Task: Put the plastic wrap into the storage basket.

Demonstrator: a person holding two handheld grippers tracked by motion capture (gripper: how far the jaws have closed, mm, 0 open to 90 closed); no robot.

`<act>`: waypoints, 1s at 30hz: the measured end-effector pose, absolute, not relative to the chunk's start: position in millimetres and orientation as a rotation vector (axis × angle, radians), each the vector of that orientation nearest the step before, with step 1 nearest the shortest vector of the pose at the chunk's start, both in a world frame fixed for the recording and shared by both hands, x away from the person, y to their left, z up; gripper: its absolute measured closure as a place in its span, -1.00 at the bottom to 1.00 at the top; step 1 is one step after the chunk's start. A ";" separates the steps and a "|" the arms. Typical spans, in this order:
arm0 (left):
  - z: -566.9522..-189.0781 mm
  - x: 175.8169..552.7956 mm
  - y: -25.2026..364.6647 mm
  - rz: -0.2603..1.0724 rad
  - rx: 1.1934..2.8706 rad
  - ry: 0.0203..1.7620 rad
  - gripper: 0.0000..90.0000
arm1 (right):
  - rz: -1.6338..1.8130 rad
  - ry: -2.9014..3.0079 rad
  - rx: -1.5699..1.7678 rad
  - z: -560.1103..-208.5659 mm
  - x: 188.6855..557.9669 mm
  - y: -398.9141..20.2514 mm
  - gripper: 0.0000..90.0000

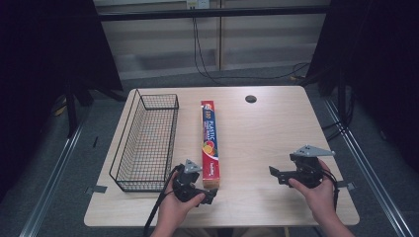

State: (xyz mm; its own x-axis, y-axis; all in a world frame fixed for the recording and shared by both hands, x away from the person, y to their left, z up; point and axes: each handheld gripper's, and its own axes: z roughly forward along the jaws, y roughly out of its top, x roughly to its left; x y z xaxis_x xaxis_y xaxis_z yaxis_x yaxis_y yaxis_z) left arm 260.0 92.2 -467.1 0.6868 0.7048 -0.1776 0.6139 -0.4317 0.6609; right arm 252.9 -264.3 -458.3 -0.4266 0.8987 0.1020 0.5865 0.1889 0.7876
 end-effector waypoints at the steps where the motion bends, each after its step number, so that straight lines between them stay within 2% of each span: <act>1: -465.8 259.3 92.4 0.164 2.174 1.012 -0.94 | 1.112 2.086 1.397 -458.6 253.4 -264.9 -0.84; 16: -448.7 271.3 94.6 0.148 2.123 1.085 -0.94 | 1.121 2.101 1.403 -461.1 263.3 -260.7 -0.83; 30: -436.8 297.0 83.7 0.150 2.137 1.154 -0.83 | 1.115 2.112 1.386 -460.3 262.0 -258.9 -0.83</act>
State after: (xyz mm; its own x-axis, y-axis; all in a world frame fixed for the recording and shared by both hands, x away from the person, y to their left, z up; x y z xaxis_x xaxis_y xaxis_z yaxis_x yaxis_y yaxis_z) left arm 297.0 83.7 -436.8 0.5975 0.7731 -0.2129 0.6928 -0.3640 0.6226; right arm 262.0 -258.9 -460.3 -0.4430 0.8901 0.1070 0.5905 0.1999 0.7819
